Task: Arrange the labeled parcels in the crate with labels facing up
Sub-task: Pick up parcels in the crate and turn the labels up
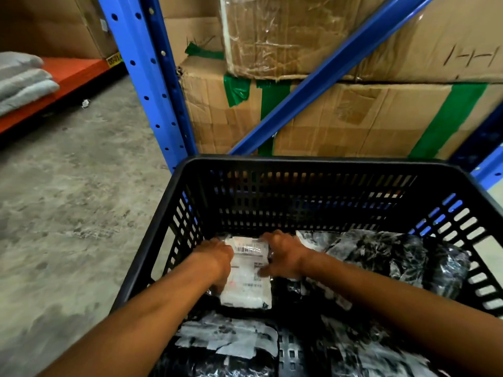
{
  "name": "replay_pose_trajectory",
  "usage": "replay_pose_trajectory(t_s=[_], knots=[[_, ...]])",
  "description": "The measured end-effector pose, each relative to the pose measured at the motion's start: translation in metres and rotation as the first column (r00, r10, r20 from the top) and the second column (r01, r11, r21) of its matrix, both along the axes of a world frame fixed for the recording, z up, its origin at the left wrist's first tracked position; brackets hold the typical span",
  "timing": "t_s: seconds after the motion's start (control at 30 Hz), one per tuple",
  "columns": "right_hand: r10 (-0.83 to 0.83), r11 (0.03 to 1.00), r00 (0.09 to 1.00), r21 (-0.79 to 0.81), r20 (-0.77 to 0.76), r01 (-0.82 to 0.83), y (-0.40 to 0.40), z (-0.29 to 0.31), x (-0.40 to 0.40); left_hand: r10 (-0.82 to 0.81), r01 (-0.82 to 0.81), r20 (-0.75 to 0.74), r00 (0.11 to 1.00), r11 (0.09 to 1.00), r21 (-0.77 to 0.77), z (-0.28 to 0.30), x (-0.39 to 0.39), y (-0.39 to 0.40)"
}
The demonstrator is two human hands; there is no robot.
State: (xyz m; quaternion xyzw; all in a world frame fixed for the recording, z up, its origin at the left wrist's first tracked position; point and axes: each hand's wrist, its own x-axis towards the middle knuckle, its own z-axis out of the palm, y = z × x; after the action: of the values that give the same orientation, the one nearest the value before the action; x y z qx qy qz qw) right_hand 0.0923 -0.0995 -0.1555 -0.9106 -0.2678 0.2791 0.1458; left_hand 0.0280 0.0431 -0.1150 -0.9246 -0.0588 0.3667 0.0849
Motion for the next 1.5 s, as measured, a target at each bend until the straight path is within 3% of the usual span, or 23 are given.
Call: replay_pose_trajectory(t_s=[0.1,0.2,0.27,0.4,0.47,0.57,0.63,0.8,0.93,1.07,1.17,1.23,1.37,1.5], knots=[[0.319,0.92,0.945,-0.264,0.073,-0.29,-0.004,-0.007,-0.032,-0.089,0.102,-0.129,0.988,0.99,0.098,-0.021,-0.006,-0.004],[0.502,0.816,0.837,-0.44,0.218,-0.375,-0.002,-0.021,-0.051,-0.192,0.206,-0.085,0.978,0.955,0.214,-0.039,-0.011,-0.009],[0.516,0.811,0.817,-0.453,0.256,-0.37,0.0,-0.026,-0.045,-0.282,0.281,-0.034,0.959,0.924,0.257,-0.041,-0.007,-0.006],[0.515,0.819,0.814,-0.433,0.267,-0.376,0.001,-0.024,-0.031,-0.344,0.332,-0.002,0.939,0.906,0.262,-0.038,0.007,0.001],[0.506,0.817,0.839,-0.422,0.197,-0.394,0.002,-0.014,-0.028,-0.323,0.318,-0.017,0.946,0.92,0.227,-0.035,0.008,0.001],[0.389,0.896,0.92,-0.251,0.043,-0.367,0.002,0.019,-0.02,-0.205,0.213,-0.114,0.972,0.975,0.063,-0.016,0.01,0.002],[0.361,0.919,0.932,-0.159,-0.023,-0.36,-0.001,0.043,-0.02,-0.21,0.212,-0.191,0.959,0.977,-0.008,0.004,0.009,0.001],[0.489,0.862,0.831,-0.001,-0.265,-0.507,-0.02,0.077,-0.082,-0.307,0.303,-0.361,0.881,0.951,-0.069,0.045,-0.017,-0.003],[0.691,0.723,0.723,-0.006,-0.024,-0.691,-0.03,0.077,-0.114,-0.274,0.194,-0.426,0.862,0.955,-0.222,0.062,-0.044,0.003],[0.482,0.867,0.87,0.198,-0.103,-0.457,-0.032,0.081,-0.065,-0.182,0.054,-0.339,0.923,0.933,-0.355,0.07,-0.054,0.006],[0.335,0.941,0.924,0.12,-0.185,-0.317,-0.038,0.083,-0.044,-0.139,0.098,-0.15,0.979,0.962,-0.253,0.075,-0.05,0.009],[0.289,0.957,0.92,0.106,-0.265,-0.27,-0.037,0.064,-0.059,-0.137,0.103,-0.14,0.981,0.97,-0.222,0.077,-0.048,0.007],[0.123,0.933,0.945,0.361,-0.304,-0.005,-0.038,0.051,-0.066,-0.114,0.088,-0.101,0.988,0.968,-0.236,0.082,-0.046,0.004],[0.027,0.938,0.955,0.337,-0.295,0.077,-0.06,0.078,-0.041,0.146,-0.101,0.101,0.984,0.927,-0.361,0.079,-0.037,0.02]])
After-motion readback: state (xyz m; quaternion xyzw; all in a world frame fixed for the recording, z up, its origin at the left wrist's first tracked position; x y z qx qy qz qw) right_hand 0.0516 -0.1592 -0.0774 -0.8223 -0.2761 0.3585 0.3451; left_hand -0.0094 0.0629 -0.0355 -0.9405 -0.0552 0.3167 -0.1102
